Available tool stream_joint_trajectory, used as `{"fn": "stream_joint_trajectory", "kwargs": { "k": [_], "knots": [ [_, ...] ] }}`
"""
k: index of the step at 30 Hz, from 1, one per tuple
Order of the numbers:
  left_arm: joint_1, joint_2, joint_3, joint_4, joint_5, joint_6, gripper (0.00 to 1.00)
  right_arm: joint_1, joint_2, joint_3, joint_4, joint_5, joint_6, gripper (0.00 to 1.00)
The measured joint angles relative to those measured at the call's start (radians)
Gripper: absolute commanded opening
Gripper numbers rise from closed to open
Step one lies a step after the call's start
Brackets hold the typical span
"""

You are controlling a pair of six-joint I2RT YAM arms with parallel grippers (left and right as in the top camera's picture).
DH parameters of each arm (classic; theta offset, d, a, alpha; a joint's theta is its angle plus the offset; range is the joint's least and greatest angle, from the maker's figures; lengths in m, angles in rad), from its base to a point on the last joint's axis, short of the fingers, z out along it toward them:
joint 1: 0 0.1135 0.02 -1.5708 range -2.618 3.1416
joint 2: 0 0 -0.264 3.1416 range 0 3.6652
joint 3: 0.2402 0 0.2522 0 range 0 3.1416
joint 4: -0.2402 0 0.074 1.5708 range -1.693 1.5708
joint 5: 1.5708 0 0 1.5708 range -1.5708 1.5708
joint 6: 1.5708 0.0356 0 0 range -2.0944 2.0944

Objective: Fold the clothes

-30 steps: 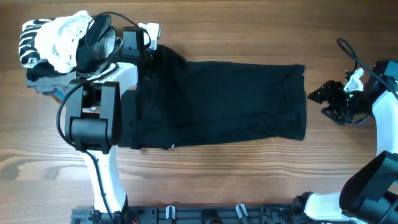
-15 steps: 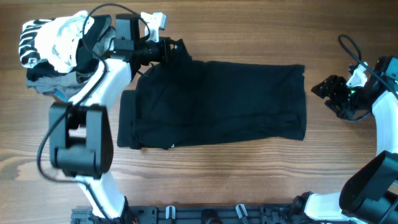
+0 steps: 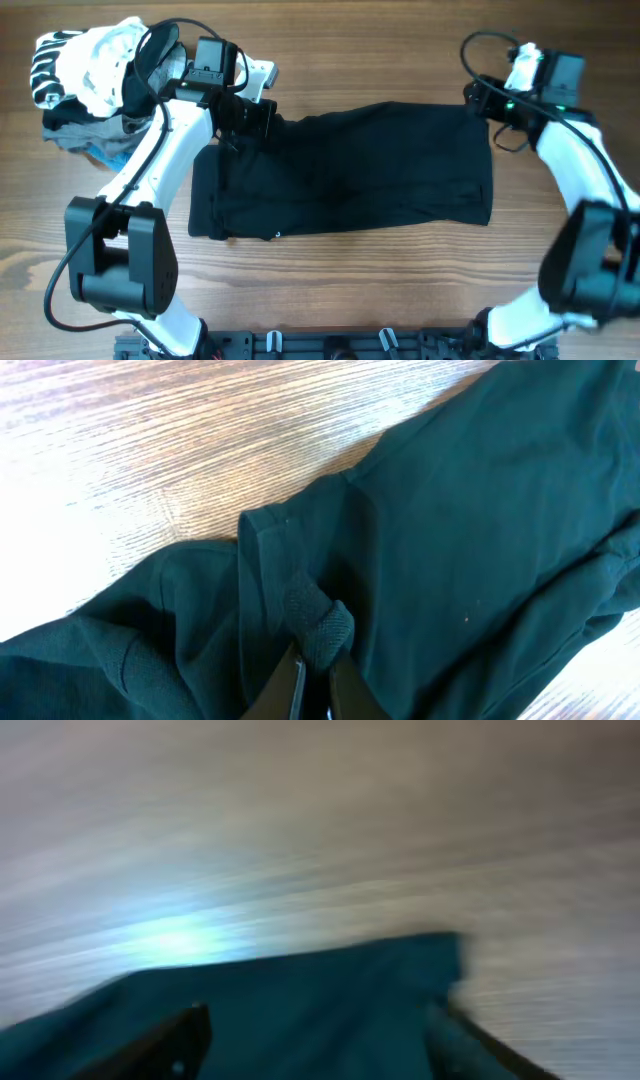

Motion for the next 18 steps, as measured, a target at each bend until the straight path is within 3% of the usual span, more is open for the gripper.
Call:
{"fn": "stream_joint_trajectory", "kwargs": {
  "k": [4,5,7,9,14,18],
  "knots": [
    [0.0,0.0,0.0,-0.004,-0.007,0.0,0.07,-0.013,0.184,0.0,0.128,0.148,-0.046,0.78],
    [0.0,0.0,0.0,-0.01,-0.007,0.0,0.07,-0.015,0.219,0.0,0.152,0.163,-0.076,0.71],
    [0.0,0.0,0.0,-0.015,-0.01,0.001,0.08,-0.016,0.221,0.002,0.167,0.154,-0.093,0.45],
    [0.0,0.0,0.0,-0.016,-0.011,0.003,0.07,-0.016,0.225,0.002,0.166,0.115,-0.102,0.04],
    [0.0,0.0,0.0,-0.019,-0.051,0.004,0.04,-0.025,0.225,0.002,0.145,-0.013,-0.097,0.04],
    [0.0,-0.003,0.0,-0.067,-0.129,0.004,0.04,-0.041,0.121,0.002,0.107,-0.025,-0.092,0.04]
  ]
}}
